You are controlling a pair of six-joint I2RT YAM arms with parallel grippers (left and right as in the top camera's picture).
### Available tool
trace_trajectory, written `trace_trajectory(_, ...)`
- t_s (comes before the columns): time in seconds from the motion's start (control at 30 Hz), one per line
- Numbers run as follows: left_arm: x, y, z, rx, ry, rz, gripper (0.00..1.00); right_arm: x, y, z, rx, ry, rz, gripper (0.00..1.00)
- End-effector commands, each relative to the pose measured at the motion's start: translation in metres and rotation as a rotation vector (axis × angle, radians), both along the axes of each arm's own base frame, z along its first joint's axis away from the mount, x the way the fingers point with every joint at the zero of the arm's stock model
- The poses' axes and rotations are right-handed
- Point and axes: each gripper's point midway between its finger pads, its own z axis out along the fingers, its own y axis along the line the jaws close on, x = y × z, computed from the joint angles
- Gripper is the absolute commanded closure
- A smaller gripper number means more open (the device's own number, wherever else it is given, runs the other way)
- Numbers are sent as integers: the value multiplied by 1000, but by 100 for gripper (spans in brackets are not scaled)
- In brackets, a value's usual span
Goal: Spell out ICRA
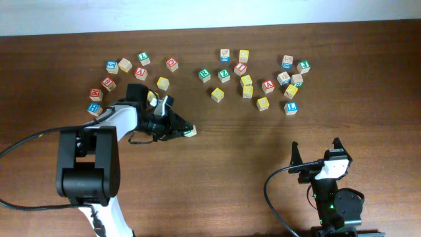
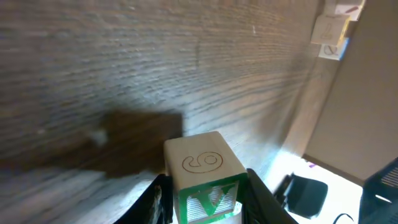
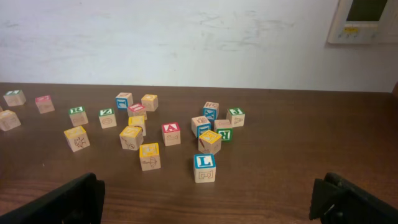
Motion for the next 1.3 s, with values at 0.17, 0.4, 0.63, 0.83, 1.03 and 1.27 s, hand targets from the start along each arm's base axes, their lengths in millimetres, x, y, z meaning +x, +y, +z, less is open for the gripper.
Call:
trace_trajectory(0.17,6,78,-35,451,55,75,59,0,-3,-2,3,4,-13,2)
trace_trajectory(0.4,34,91,28,538,14,71,60,0,-3,-2,3,4,-13,2)
trace_trajectory(0.63,13,90,38,549,162,209,37,0,-3,-2,3,4,-13,2)
trace_trajectory(0.83,-3,73,6,695,221,341,35,0,-3,-2,3,4,-13,2)
trace_trajectory(1.03,-3,59,4,756,183,352,39,0,-3,-2,3,4,-13,2)
trace_trajectory(1.27,-1,69,4,810,167,373,61,0,-3,-2,3,4,-13,2)
